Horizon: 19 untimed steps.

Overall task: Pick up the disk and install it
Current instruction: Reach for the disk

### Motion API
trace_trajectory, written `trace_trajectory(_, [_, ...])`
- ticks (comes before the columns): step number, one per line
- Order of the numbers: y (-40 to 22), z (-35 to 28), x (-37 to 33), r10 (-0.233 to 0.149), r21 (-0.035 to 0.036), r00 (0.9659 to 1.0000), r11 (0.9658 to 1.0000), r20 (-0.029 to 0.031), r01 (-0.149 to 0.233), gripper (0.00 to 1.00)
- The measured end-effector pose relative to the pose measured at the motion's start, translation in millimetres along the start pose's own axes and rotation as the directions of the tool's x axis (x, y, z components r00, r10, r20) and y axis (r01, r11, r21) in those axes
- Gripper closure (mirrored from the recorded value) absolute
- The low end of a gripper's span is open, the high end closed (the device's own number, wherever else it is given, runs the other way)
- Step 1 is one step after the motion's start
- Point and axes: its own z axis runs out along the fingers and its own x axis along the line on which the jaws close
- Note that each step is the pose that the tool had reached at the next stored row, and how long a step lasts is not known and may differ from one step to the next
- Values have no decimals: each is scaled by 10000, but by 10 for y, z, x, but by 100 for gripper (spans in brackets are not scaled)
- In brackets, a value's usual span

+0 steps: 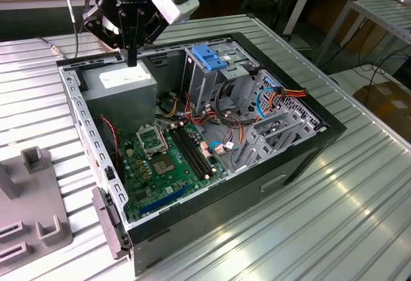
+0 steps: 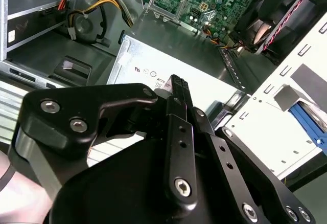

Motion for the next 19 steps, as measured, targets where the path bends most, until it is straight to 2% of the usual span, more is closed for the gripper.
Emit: trace_trajectory(19, [-13, -5, 171, 0, 0, 10000, 10000, -1, 0, 90])
